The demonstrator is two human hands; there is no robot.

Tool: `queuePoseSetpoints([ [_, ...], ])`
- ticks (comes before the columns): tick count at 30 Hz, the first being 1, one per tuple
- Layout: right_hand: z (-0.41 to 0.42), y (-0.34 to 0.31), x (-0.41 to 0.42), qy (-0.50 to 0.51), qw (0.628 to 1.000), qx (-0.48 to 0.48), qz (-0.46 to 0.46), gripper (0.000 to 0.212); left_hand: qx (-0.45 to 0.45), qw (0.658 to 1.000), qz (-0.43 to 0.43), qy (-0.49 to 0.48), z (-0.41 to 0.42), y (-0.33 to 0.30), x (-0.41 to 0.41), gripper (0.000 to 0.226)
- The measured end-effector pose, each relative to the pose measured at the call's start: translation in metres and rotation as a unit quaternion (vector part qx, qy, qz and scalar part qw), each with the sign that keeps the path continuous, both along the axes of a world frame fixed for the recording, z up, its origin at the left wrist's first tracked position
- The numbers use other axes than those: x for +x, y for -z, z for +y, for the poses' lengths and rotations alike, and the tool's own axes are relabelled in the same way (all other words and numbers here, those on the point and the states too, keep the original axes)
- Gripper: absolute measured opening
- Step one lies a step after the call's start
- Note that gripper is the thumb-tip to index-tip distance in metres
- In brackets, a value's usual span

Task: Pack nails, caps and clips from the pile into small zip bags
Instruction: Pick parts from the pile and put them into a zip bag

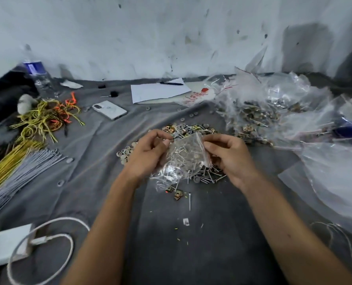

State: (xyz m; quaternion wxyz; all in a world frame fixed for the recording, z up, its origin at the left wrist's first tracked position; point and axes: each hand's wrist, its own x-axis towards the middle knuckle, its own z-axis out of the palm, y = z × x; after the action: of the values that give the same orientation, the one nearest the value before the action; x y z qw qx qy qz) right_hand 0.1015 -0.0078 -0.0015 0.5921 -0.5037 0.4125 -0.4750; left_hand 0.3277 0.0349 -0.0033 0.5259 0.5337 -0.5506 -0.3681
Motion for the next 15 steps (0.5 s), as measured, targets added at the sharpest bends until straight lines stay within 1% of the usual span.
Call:
queuePoseSetpoints([
  [2,-0.004,0.004,-0.003,0.019,0.999,-0.037,0.013,0.023,-0.038,0.998,0.014,-0.042,-0.009,0.015,-0.004,0.014],
  [4,-0.006,0.009,-0.004,0.033,0.996,-0.077,0.044,0.025,-0.051,0.995,0.027,-0.076,-0.015,0.024,-0.004,0.012],
  [7,-0.009,0.014,-0.004,0.042,0.992,-0.108,0.057,0.022,-0.08,0.991,0.051,-0.097,-0.023,0.03,-0.005,0.013],
  [9,-0.006,0.012,-0.003,0.002,0.995,-0.09,0.034,0.009,-0.112,0.986,0.055,-0.112,-0.026,0.032,-0.008,0.014],
  [10,-0.005,0.013,-0.003,-0.028,0.996,-0.074,0.03,0.014,-0.124,0.984,0.056,-0.118,-0.026,0.033,-0.01,0.014],
  [11,-0.003,0.013,-0.004,-0.051,0.996,-0.067,0.042,0.024,-0.131,0.982,0.057,-0.123,-0.028,0.034,-0.012,0.013],
  [12,-0.003,0.015,-0.005,-0.064,0.993,-0.077,0.065,0.026,-0.136,0.981,0.058,-0.127,-0.028,0.036,-0.013,0.012],
  [14,-0.004,0.015,-0.006,-0.062,0.989,-0.103,0.086,0.013,-0.144,0.979,0.06,-0.135,-0.029,0.037,-0.012,0.012],
  [15,-0.005,0.016,-0.007,-0.056,0.99,-0.102,0.086,0.007,-0.146,0.977,0.064,-0.138,-0.03,0.038,-0.009,0.012],
])
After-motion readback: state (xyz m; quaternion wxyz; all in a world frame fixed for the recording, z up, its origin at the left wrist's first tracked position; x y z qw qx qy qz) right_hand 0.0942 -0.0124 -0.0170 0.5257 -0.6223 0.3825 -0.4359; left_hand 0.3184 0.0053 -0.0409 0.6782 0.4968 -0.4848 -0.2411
